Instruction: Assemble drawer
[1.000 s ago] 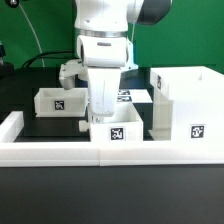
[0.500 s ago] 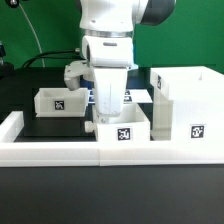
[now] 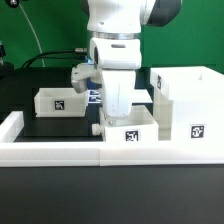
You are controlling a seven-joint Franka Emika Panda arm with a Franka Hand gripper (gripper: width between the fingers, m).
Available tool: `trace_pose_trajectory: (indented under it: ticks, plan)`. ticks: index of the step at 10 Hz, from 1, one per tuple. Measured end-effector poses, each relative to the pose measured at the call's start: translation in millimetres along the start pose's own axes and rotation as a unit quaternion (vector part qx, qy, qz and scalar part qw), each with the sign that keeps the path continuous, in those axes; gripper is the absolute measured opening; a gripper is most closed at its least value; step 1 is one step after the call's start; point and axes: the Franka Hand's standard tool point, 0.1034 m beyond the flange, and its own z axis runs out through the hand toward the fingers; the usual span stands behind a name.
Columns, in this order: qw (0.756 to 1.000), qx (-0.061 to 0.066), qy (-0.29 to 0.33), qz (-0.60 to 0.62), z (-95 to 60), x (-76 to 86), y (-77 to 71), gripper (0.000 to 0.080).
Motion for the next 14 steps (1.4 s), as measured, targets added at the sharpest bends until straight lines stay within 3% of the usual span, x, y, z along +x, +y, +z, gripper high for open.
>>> trace_pose_trajectory:
  ticks: [10,14]
  plan:
    - [1.0,0.0,0.0,-0.001,5.8,11.4,1.8,0.0042]
    - [1.0,0.0,-0.001,-0.012,5.3,24.2,2.9,0.0042]
